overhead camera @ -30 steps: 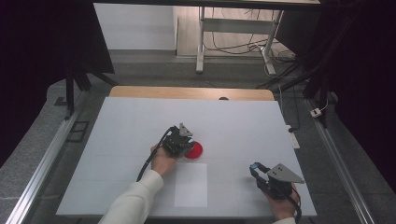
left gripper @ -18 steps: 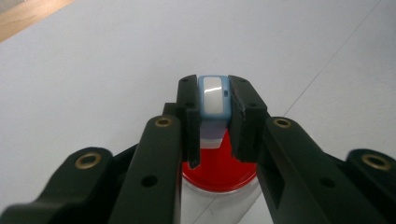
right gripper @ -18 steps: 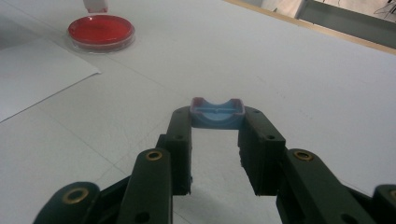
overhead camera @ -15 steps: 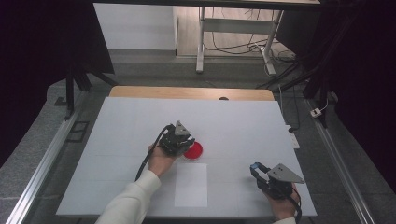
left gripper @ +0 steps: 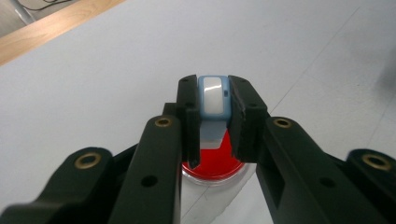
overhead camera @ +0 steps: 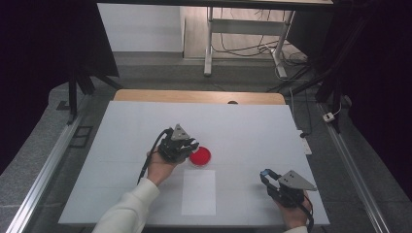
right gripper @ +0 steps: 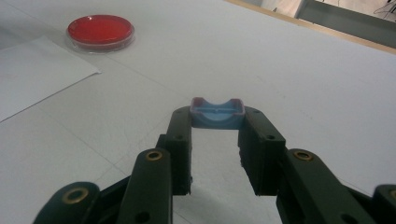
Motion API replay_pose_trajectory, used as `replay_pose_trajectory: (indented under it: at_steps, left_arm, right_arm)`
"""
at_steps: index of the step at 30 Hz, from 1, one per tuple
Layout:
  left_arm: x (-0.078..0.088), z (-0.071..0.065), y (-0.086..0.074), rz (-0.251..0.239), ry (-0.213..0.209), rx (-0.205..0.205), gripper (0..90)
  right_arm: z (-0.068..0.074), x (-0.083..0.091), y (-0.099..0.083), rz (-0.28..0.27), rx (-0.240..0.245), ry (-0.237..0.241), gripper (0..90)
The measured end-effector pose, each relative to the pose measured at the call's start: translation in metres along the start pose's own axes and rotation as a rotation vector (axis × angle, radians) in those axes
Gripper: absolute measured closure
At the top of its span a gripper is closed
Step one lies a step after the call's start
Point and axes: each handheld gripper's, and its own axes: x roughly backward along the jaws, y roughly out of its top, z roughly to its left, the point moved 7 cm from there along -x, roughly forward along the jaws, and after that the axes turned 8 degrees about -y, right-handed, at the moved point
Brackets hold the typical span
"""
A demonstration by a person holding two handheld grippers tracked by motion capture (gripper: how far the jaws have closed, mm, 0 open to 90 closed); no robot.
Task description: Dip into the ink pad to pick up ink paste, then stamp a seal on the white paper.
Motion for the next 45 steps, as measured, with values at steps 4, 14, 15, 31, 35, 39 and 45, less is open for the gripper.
replay_pose_trajectory:
  at_steps: [4,14,15,31,35,39,45]
  left_arm:
    - [0.006,-0.001,0.0,-0.006,-0.003,-0.007,75.9]
    - [0.017,-0.002,0.0,-0.032,-0.008,-0.007,75.9]
    - [0.018,-0.003,0.0,-0.032,-0.01,-0.007,75.9]
    - [0.034,-0.013,-0.007,-0.052,-0.047,-0.012,75.8]
    - [0.038,-0.018,-0.01,-0.049,-0.057,-0.021,75.8]
    - [0.042,-0.02,-0.013,-0.049,-0.064,-0.02,75.8]
    - [0.042,-0.025,-0.018,-0.04,-0.081,-0.017,75.8]
  right_arm:
    - [0.001,-0.001,0.0,-0.003,-0.001,0.003,65.2]
    - [0.0,-0.001,0.0,-0.003,-0.005,0.003,65.1]
    - [0.0,-0.001,0.0,-0.003,-0.005,0.002,65.1]
    - [0.0,-0.001,0.0,-0.003,-0.005,0.001,65.1]
    - [0.0,-0.001,0.0,0.001,-0.001,-0.002,65.1]
    - [0.0,-0.001,0.0,-0.003,-0.004,0.001,65.1]
    - [0.0,-0.001,0.0,-0.004,-0.003,0.001,65.1]
